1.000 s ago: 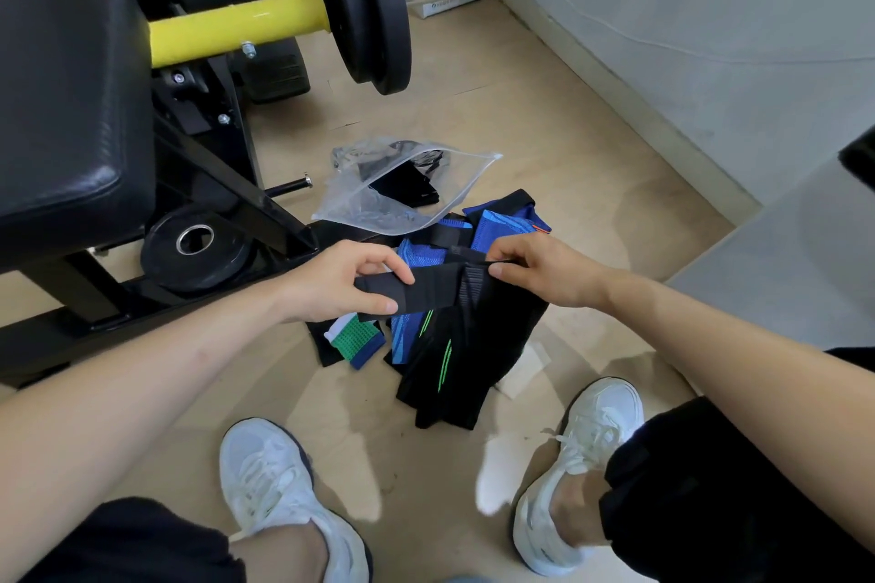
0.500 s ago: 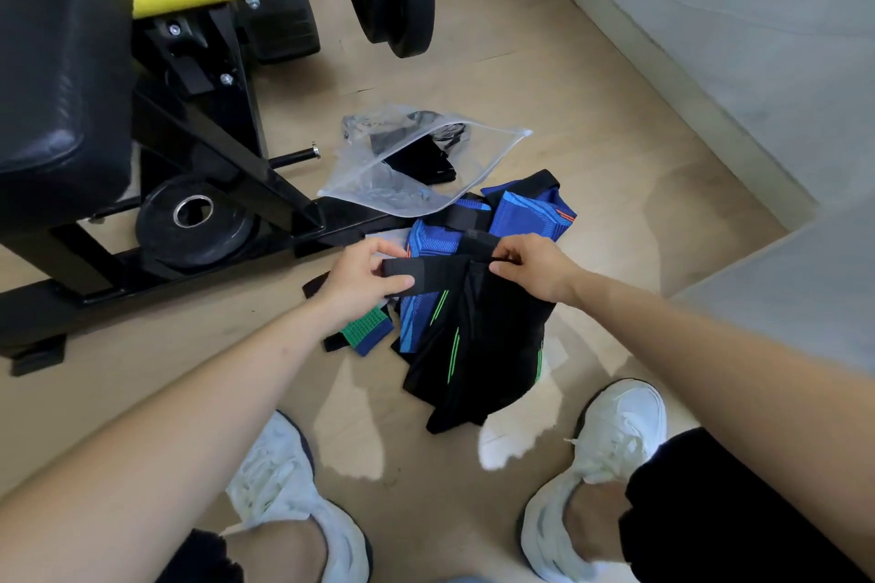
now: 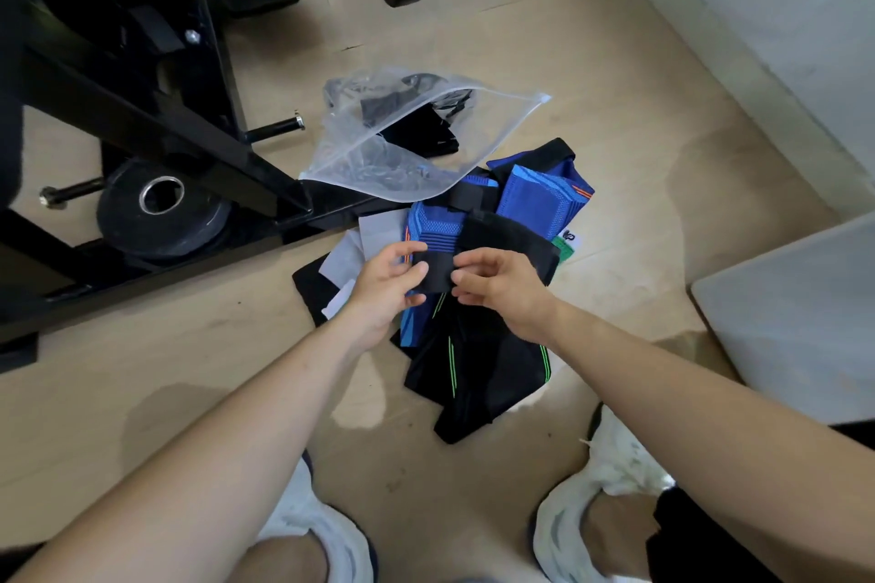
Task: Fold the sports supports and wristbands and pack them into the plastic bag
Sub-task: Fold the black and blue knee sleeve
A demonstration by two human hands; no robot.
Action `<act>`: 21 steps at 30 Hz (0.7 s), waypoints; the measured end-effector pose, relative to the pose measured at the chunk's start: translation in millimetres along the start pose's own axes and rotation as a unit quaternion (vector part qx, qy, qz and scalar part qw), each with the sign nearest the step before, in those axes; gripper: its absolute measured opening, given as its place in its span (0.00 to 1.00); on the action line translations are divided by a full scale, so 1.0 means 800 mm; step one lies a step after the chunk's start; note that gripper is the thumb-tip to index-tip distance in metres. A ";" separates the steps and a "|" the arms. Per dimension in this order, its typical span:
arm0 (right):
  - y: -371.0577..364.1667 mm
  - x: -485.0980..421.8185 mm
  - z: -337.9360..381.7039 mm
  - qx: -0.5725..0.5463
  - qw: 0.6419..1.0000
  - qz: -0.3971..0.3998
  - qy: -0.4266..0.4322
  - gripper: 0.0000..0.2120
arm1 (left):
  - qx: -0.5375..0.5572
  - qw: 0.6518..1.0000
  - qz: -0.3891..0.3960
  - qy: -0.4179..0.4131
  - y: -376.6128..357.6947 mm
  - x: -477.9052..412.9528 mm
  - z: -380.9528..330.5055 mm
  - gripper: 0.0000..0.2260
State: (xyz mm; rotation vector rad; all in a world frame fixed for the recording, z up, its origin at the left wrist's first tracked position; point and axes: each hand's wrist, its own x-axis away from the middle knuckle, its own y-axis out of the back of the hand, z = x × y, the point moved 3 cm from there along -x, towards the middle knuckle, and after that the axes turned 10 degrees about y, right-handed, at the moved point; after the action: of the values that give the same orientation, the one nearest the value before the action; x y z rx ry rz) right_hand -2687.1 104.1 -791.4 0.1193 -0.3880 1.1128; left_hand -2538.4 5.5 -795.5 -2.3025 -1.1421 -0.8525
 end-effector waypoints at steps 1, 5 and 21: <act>-0.003 -0.001 -0.002 -0.008 1.000 -0.012 -0.003 0.09 | 0.007 1.000 -0.009 -0.007 0.000 0.001 0.000 0.12; -0.008 -0.005 -0.006 0.006 0.999 -0.030 0.014 0.05 | -0.019 0.995 -0.075 -0.062 -0.003 0.010 0.001 0.12; -0.009 -0.017 0.005 0.052 0.995 0.044 0.073 0.10 | -0.213 0.966 -0.089 -0.120 0.002 0.014 0.004 0.16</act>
State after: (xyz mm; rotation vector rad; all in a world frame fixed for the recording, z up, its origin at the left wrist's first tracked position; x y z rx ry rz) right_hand -2686.8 88.2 -791.5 0.1125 -0.2070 1.2216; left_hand -2530.5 12.5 -790.2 -2.7441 -1.3981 -0.9851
